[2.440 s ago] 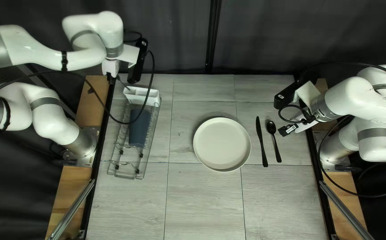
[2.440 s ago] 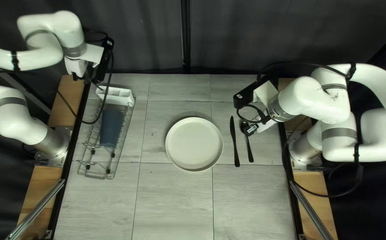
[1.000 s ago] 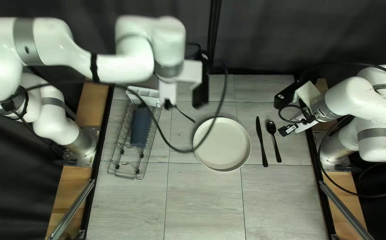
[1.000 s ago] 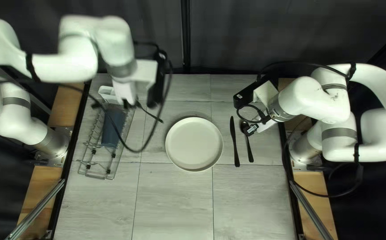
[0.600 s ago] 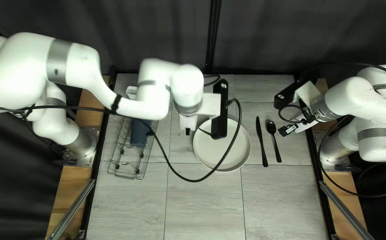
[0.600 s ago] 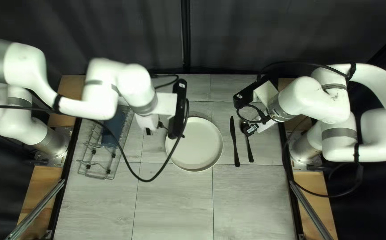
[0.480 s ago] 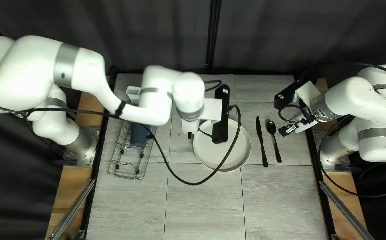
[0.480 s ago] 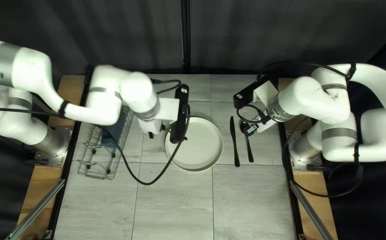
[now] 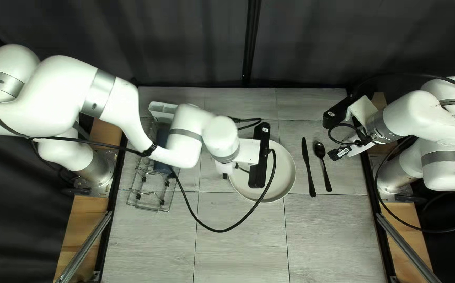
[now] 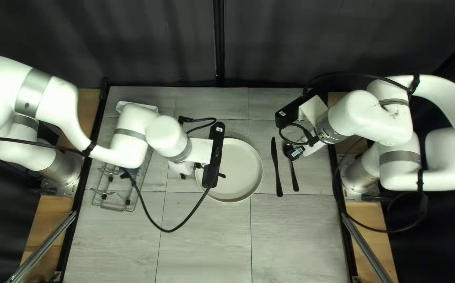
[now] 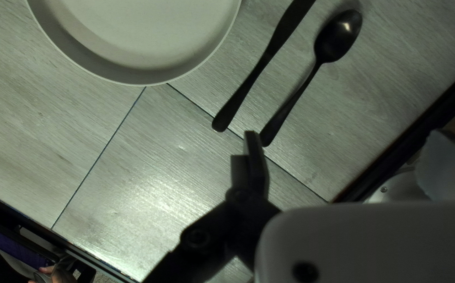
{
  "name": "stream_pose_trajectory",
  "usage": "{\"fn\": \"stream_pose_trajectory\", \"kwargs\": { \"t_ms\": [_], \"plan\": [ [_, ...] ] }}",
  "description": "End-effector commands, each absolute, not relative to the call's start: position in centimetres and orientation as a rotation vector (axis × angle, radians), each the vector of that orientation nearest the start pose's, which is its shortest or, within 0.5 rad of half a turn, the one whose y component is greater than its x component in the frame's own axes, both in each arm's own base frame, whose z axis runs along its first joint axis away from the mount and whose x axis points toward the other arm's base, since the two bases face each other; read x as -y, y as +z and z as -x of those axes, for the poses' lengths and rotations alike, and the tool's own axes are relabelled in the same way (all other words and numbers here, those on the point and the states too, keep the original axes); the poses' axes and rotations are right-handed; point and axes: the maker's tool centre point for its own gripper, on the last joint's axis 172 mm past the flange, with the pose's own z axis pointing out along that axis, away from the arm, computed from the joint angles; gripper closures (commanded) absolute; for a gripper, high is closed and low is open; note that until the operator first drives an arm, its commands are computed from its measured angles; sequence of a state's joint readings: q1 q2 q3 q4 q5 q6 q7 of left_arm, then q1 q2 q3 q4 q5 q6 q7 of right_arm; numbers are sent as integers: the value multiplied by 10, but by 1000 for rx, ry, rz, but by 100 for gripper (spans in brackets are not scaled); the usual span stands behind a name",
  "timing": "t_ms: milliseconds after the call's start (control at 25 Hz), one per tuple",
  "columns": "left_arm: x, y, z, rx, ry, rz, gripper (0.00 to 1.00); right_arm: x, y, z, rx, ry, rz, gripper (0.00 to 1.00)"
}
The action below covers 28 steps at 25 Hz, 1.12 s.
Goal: Pick up and place plate onto table. Place down one fork to the left of the plate. Place spoon and knife to the right of the plate. Place cup above the knife and spoon
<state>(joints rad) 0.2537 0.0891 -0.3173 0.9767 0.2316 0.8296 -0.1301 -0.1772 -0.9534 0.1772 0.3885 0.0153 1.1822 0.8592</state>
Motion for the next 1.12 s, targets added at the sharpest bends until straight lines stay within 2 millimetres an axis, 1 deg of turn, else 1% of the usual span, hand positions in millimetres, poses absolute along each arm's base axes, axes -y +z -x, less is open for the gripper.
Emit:
{"fn": "stream_pose_trajectory", "kwargs": {
  "t_ms": [40, 80, 120, 160, 320, 400, 480, 600, 680, 760, 800, 840, 880, 920, 1000, 1040, 1080, 1120],
  "plan": [
    [2, 123, -487, -137, -124, 2996, 95, 22, 222, -259, -1425, -304, 2852, 0],
    [2, 121, -486, -140, -125, 2997, 79, 22, 222, -259, -1425, -304, 2852, 0],
    [3, 119, -484, -145, -128, 3000, 2, 22, 222, -259, -1425, -304, 2852, 0],
    [3, 118, -482, -147, -131, 3003, 0, 22, 222, -259, -1425, -304, 2852, 0],
    [0, 119, -474, -137, -134, 3019, 0, 22, 222, -259, -1425, -304, 2852, 0],
    [-2, 122, -471, -134, -133, 3022, 0, 22, 222, -259, -1425, -304, 2852, 0],
    [-9, 129, -467, -122, -123, 3028, 0, 22, 222, -259, -1425, -304, 2852, 0],
    [-23, 153, -456, -92, -94, 3044, 0, 22, 222, -259, -1425, -304, 2852, 0],
    [-34, 174, -445, -63, -70, 3053, 0, 22, 222, -259, -1425, -304, 2852, 0],
    [-49, 202, -426, -25, -32, 3054, 0, 22, 222, -259, -1425, -304, 2852, 0],
    [-54, 211, -419, -14, -23, 3053, 0, 22, 222, -259, -1425, -304, 2852, 0],
    [-61, 226, -408, 9, -4, 3054, 0, 22, 222, -259, -1425, -304, 2852, 0],
    [-64, 233, -403, 18, 5, 3053, 0, 22, 222, -259, -1425, -304, 2852, 0],
    [-70, 248, -392, 29, 24, 3050, 0, 22, 222, -259, -1425, -304, 2852, 0],
    [-75, 262, -381, 31, 47, 3046, 0, 22, 222, -259, -1425, -304, 2852, 0],
    [-79, 275, -373, 31, 63, 3040, 0, 22, 222, -259, -1425, -304, 2852, 0],
    [-81, 281, -369, 29, 71, 3038, 0, 22, 222, -259, -1425, -304, 2852, 0],
    [-85, 293, -362, 32, 91, 3034, 0, 22, 222, -259, -1425, -304, 2852, 0]
  ]
}}
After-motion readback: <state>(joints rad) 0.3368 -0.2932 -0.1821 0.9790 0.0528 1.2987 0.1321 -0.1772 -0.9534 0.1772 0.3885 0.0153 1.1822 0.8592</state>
